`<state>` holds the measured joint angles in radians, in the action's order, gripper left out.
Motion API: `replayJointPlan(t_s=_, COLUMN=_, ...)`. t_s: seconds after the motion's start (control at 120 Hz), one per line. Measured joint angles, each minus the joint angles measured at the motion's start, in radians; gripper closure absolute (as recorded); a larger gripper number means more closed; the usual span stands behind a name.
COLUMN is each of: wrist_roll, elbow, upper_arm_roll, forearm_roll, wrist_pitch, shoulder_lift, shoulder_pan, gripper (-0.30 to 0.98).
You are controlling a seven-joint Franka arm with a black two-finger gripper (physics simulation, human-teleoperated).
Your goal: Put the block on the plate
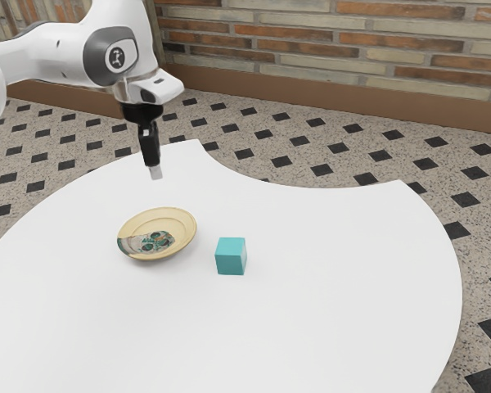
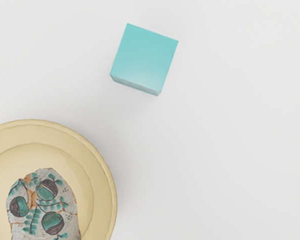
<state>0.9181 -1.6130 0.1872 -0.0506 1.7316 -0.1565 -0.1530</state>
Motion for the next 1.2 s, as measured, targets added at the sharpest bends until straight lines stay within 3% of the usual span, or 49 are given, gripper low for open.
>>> replayJointPlan(t_s=0.325, wrist_roll=0.039, elbow=0.002, upper_arm_roll=0.0, forearm_roll=-0.001, wrist_pitch=0.001, shoulder_lift=-0.015, shoulder_pan=-0.008, gripper=0.0)
replayJointPlan(t_s=0.558, wrist_roll=0.107, elbow=0.03, upper_arm_roll=0.0, forearm_roll=0.013, wrist_pitch=0.007, shoulder_lift=-0.094, shoulder_pan=-0.083, gripper=0.0)
replayJointPlan(t_s=0.917, wrist_roll=0.29, elbow=0.058, upper_arm_roll=-0.036, forearm_roll=0.006, wrist_pitch=0.157, shoulder_lift=-0.292, shoulder_pan=-0.129, gripper=0.0)
replayJointPlan(t_s=1.2, wrist_roll=0.267, elbow=0.035, upper_arm_roll=-0.031, forearm_roll=-0.025, wrist_pitch=0.237, shoulder_lift=-0.341, shoulder_pan=-0.114, gripper=0.0)
